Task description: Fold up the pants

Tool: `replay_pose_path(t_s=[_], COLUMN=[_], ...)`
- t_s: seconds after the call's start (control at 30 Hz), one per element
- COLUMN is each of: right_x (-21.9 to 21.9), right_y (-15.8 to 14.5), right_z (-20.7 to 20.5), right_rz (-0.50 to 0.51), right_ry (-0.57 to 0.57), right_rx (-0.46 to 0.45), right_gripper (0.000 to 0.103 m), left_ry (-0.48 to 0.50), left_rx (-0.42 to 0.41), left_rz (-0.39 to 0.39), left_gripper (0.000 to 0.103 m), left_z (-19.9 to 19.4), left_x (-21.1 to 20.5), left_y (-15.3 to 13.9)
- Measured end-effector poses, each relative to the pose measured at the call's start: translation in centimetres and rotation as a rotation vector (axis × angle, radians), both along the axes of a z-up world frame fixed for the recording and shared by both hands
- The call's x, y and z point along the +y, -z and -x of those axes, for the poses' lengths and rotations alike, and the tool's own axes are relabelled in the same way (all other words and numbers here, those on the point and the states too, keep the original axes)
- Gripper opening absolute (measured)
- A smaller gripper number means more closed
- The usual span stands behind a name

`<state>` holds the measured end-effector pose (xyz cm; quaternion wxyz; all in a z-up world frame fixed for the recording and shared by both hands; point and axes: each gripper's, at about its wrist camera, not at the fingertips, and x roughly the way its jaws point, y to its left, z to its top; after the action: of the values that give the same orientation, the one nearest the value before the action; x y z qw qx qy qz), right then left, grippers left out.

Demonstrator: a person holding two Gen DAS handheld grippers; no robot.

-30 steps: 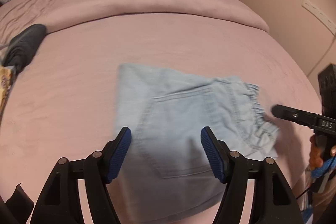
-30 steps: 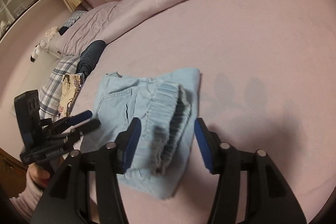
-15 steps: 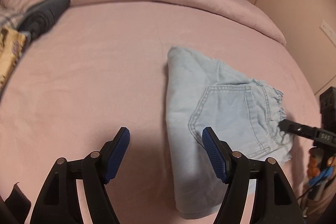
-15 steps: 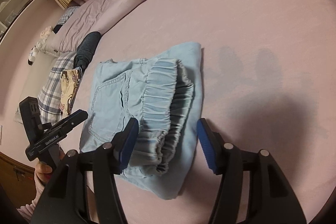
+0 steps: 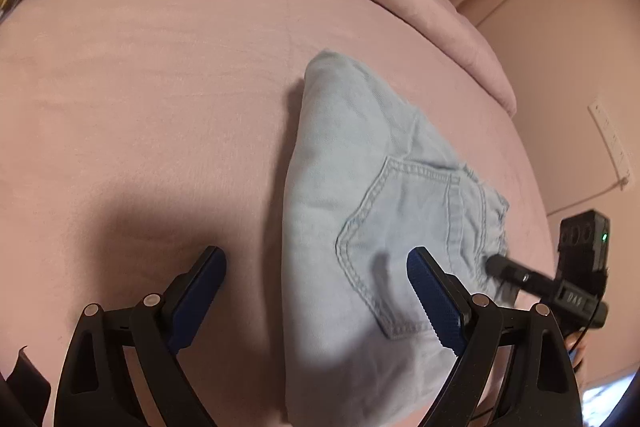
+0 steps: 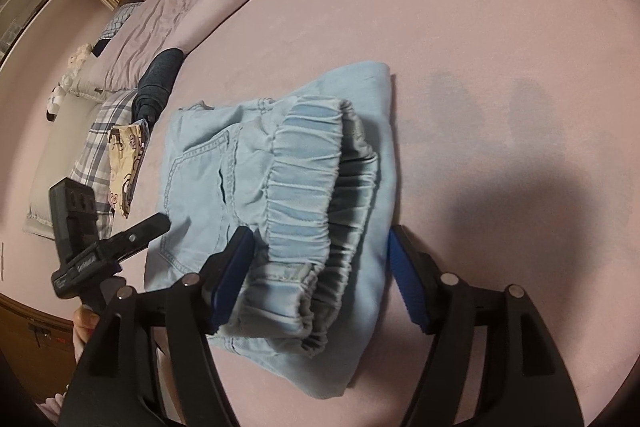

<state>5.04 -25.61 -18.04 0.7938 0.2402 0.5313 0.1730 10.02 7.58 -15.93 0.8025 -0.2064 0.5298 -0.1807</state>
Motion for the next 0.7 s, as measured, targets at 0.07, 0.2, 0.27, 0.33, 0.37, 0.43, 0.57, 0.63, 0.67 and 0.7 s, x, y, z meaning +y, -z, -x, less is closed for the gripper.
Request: replay_pose_path(t_s=[0.07, 0.2, 0.27, 0.33, 0.37, 0.43, 0.57, 0.63, 0.67, 0.7], right_x=[0.2, 0.6, 0.8, 0.8, 0.9, 1.1, 1.8, 2.4, 2.6, 2.8], right_y=[0.1, 0.1, 0.0, -0.2, -0.3, -0.8, -2.8, -4.1, -4.7, -5.4], right_z=[-0.1, -0.2, 0.0, 0.4, 0.5, 0.9, 0.8, 0.2, -0.3, -1.0], right_rz=[-0.002, 0.006, 0.027, 0.008, 0.01, 0.018, 0.027, 0.039, 0.045, 0.054], right_ry=[-0.009, -0.024, -0.029, -0.025, -0.022, -0.012, -0.016, -0.032, -0.037, -0.041], right_rx=[-0.001, -0.013, -0.027, -0.051, -0.063, -0.093, -0.171, -0.217, -0.236, -0.261], right_gripper=[0.071, 0.066, 0.055, 0.047, 0.042, 0.036, 0.03, 0.03, 0.029, 0.029], left_ry=[-0.008, 0.02, 0.043, 0.038, 0.04, 0.044, 0.054, 0.043, 0.034, 0.028], left_rx=[0.009, 0.004, 0.005, 0.003, -0.005, -0.031, -0.124, -0.161, -0.185, -0.195], left_rz=[0.031, -0.009, -0.001, 0.0, -0.004, -0.016, -0.064, -0.067, -0.068, -0.066], left_gripper=[0.09, 0.061, 0.04, 0.038, 0.034, 0.029, 0.024, 0.024, 0.024, 0.024], left_z=[-0.3, -0.3, -0.1, -0.1, 0.0, 0.1, 0.0, -0.8, -1.7, -2.5], left_x=[0.1, -0.8, -1.3, -1.4, -1.4, -1.7, -2.3, -2.2, -2.1, -2.0], left_y=[0.1, 0.1, 0.1, 0.0, -0.2, -0.8, -3.0, -4.1, -5.0, -5.4])
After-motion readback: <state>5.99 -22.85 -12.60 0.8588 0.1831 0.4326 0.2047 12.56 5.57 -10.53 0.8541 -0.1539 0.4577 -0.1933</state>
